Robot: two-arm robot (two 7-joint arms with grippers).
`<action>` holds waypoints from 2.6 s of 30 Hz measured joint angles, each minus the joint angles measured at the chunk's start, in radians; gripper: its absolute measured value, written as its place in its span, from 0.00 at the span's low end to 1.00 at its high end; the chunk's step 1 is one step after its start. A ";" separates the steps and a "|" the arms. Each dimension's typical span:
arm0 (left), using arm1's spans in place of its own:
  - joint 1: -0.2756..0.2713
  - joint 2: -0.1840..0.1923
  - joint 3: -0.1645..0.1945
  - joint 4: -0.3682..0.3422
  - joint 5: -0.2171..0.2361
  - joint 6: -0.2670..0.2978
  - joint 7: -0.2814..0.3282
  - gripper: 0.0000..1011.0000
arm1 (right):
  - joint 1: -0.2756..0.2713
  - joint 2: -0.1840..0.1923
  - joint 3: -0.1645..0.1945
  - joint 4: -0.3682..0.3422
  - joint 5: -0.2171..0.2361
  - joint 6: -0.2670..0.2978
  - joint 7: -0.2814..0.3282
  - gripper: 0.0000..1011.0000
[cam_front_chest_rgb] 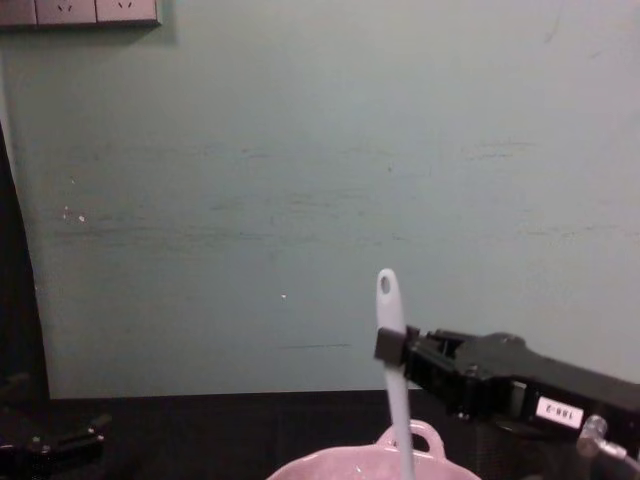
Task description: Use the one hand to pick up the spoon and stir the clear water in the bowl.
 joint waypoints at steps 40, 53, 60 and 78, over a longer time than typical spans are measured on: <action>0.000 0.000 0.000 0.000 0.000 0.000 0.000 1.00 | 0.080 -0.094 0.001 0.154 -0.113 -0.134 -0.116 0.11; 0.000 0.000 0.000 0.000 0.000 0.000 0.000 1.00 | 0.003 -0.043 0.001 0.011 0.056 0.045 -0.008 0.11; 0.000 0.000 0.000 0.000 0.000 0.000 0.000 1.00 | 0.030 -0.074 -0.013 0.047 0.097 0.027 0.007 0.11; 0.000 0.000 0.000 0.000 0.000 0.000 0.000 1.00 | 0.045 0.020 0.145 -0.100 0.386 0.230 -0.042 0.11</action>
